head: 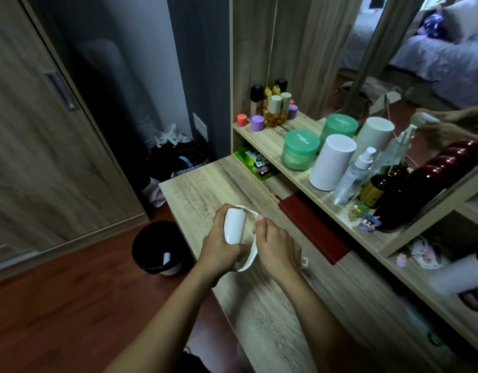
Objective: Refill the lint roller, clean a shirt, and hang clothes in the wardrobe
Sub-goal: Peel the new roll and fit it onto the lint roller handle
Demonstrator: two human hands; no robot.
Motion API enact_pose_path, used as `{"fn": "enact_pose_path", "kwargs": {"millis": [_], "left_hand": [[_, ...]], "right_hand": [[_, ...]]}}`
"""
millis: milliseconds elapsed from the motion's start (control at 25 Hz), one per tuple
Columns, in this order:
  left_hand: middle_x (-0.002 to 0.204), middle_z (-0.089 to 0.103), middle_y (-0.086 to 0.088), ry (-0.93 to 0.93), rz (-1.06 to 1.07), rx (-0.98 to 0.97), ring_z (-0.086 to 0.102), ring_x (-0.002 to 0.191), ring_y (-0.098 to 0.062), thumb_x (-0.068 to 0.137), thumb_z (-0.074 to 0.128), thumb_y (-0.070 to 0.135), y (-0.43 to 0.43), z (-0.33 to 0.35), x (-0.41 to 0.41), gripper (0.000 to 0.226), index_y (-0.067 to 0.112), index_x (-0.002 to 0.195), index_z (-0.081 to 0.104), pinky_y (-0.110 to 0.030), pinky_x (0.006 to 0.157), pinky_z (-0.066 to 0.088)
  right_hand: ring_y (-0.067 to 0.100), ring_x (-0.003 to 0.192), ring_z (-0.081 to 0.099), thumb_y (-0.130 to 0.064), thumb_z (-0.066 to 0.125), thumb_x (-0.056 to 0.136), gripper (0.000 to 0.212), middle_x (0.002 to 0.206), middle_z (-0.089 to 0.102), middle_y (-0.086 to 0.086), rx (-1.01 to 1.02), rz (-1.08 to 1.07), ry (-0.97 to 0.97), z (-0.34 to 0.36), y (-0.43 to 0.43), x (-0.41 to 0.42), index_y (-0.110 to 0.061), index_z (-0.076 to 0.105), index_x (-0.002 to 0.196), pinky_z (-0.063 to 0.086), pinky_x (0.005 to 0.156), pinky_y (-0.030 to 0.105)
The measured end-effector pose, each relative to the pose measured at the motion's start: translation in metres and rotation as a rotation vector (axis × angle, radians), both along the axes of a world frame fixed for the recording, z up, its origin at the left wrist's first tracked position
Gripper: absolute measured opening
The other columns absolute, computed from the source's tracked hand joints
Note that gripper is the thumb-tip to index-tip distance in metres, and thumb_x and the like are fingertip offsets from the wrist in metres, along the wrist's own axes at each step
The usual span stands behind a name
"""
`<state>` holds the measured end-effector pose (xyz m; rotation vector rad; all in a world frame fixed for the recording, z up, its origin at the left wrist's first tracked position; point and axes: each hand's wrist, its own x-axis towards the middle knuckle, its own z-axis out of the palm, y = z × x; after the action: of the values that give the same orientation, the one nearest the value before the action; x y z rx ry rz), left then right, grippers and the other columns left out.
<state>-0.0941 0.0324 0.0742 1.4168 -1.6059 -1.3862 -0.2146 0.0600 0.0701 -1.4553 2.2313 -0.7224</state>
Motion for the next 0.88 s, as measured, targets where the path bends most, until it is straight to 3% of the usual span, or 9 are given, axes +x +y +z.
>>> {"fn": "enact_pose_path", "kwargs": {"millis": [80,160,280,360,480,640,720,880], "left_hand": [[0.090,0.051,-0.001,-0.046,-0.014,-0.007,0.054,0.071,-0.025,0.063,0.060,0.008,-0.004,0.003,-0.001,0.077,0.050,0.121,0.031,-0.026,0.048,0.046],[0.092,0.051,-0.007,-0.122,-0.013,-0.019,0.057,0.075,-0.029,0.067,0.065,0.007,-0.010,0.006,0.000,0.076,0.038,0.123,0.025,-0.034,0.052,0.053],[0.095,0.055,-0.006,-0.305,-0.040,-0.210,0.058,0.084,-0.031,0.068,0.069,0.015,-0.019,0.010,0.007,0.054,0.024,0.106,0.031,-0.042,0.064,0.051],[0.100,0.061,-0.003,-0.442,-0.050,-0.406,0.061,0.089,-0.031,0.070,0.069,0.024,-0.023,0.011,0.012,0.049,0.023,0.111,0.041,-0.036,0.062,0.044],[0.112,0.063,0.001,-0.588,-0.049,-0.606,0.061,0.099,-0.025,0.074,0.058,0.041,-0.025,0.007,0.014,0.063,0.032,0.135,0.043,-0.032,0.067,0.041],[0.110,0.062,0.001,-0.614,-0.112,-0.668,0.061,0.097,-0.026,0.070,0.041,0.051,-0.024,0.000,0.017,0.073,0.032,0.141,0.037,-0.033,0.068,0.045],[0.109,0.062,0.000,-0.630,-0.131,-0.722,0.062,0.093,-0.027,0.072,0.044,0.047,-0.026,0.002,0.018,0.072,0.031,0.141,0.037,-0.033,0.065,0.044],[0.108,0.065,-0.002,-0.649,-0.164,-0.811,0.065,0.082,-0.030,0.071,0.053,0.036,-0.023,0.005,0.017,0.070,0.028,0.139,0.041,-0.031,0.058,0.044]], "right_hand": [[0.030,0.096,0.060,-0.039,0.021,0.098,0.044,0.103,0.068,0.008,-0.020,0.019,-0.037,0.004,0.000,-0.002,-0.018,0.060,0.103,0.033,0.071,0.033],[0.026,0.084,0.062,-0.041,0.022,0.098,0.042,0.091,0.067,0.006,-0.030,0.047,-0.191,0.007,0.001,-0.008,-0.020,0.058,0.099,0.037,0.069,0.031],[0.018,0.065,0.062,-0.041,0.022,0.098,0.039,0.072,0.062,0.002,0.001,0.189,-0.399,0.000,0.010,-0.017,-0.018,0.054,0.095,0.048,0.068,0.033],[0.019,0.072,0.063,-0.044,0.023,0.097,0.036,0.075,0.062,0.001,0.011,0.251,-0.365,-0.016,0.018,-0.015,-0.024,0.053,0.094,0.051,0.075,0.041],[0.016,0.077,0.063,-0.052,0.022,0.092,0.040,0.081,0.064,-0.002,-0.131,0.233,-0.324,-0.032,0.026,-0.007,-0.031,0.054,0.097,0.051,0.072,0.044],[0.018,0.075,0.063,-0.046,0.022,0.095,0.041,0.079,0.063,-0.001,-0.155,0.245,-0.257,-0.034,0.029,-0.004,-0.024,0.056,0.102,0.049,0.066,0.039],[0.018,0.079,0.064,-0.041,0.024,0.096,0.040,0.085,0.066,0.002,-0.152,0.241,-0.269,-0.036,0.029,-0.004,-0.021,0.056,0.107,0.049,0.067,0.035],[0.011,0.092,0.064,-0.037,0.026,0.098,0.043,0.103,0.068,0.004,-0.128,0.240,-0.310,-0.043,0.034,-0.002,-0.016,0.055,0.121,0.048,0.071,0.015]]}}
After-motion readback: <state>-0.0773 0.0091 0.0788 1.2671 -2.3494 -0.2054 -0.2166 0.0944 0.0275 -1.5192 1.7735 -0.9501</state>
